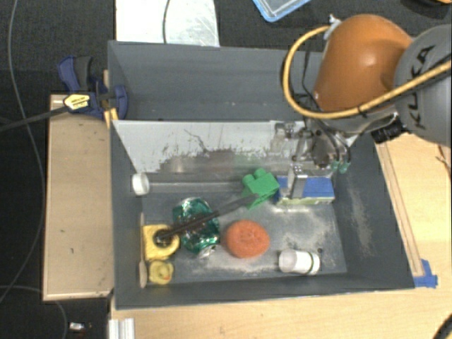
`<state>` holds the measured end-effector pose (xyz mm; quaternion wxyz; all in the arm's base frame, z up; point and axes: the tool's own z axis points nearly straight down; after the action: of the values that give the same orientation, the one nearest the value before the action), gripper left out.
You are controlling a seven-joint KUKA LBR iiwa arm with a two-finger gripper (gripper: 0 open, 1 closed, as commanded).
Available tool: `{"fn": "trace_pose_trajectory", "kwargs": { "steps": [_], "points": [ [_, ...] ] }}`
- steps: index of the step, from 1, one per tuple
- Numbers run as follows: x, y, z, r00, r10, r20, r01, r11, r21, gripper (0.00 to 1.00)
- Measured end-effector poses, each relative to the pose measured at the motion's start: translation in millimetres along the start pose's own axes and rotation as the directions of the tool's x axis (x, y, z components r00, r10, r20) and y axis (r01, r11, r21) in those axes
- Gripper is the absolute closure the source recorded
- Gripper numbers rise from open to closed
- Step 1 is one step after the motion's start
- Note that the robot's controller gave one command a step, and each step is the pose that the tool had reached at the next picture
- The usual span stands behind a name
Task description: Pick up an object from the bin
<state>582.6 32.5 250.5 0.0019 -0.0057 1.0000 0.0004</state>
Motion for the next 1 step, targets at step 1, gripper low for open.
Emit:
{"fn": "trace_pose_trajectory", "kwargs": {
  "steps": [1],
  "points": [
    [32.5, 16.3, 70.2, 1.000, -0.007, 0.004, 0.007, 1.000, -0.001, 0.00]
  ]
}}
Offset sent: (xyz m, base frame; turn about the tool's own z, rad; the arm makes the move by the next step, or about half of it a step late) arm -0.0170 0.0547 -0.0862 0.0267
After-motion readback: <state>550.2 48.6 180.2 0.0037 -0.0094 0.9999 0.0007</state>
